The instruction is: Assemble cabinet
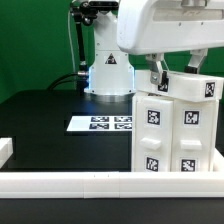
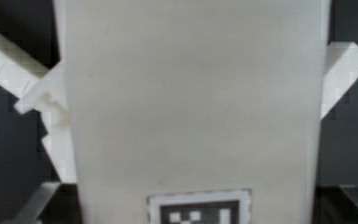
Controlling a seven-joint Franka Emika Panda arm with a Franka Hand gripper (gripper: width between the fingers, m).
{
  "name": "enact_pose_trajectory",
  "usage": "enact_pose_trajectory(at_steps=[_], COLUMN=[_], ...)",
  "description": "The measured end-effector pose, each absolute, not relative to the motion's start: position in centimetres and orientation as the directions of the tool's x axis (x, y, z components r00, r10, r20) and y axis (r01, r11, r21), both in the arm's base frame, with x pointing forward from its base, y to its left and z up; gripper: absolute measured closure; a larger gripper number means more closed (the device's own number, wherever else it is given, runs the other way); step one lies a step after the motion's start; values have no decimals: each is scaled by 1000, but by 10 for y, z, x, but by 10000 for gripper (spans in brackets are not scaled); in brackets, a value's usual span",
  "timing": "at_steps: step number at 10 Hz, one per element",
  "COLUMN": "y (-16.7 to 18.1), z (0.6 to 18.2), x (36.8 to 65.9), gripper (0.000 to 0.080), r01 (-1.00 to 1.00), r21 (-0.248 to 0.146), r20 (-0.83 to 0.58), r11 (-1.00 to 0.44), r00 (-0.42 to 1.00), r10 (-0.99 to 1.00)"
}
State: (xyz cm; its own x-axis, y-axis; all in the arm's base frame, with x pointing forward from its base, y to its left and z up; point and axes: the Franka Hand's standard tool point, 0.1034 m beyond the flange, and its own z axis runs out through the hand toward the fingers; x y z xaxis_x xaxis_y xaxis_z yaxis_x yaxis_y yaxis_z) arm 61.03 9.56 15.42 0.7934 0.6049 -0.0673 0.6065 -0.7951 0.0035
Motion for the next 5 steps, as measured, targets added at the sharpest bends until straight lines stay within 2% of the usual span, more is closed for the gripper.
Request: enact_pose_trajectory(at_steps=[1, 2, 3, 4, 5], y=[93, 93, 94, 94, 92], z=[155, 155, 153, 152, 153], x=[610, 609, 607, 608, 609], gripper=[246, 246, 246, 246, 246], r01=[571, 444, 294, 60, -35], r21=[2, 8, -18, -80, -117], r20=[-75, -70, -57, -32, -35], r11=[-821, -896, -955, -995, -993], r00=[818, 894, 954, 998, 999], r10=[570, 442, 295, 63, -31])
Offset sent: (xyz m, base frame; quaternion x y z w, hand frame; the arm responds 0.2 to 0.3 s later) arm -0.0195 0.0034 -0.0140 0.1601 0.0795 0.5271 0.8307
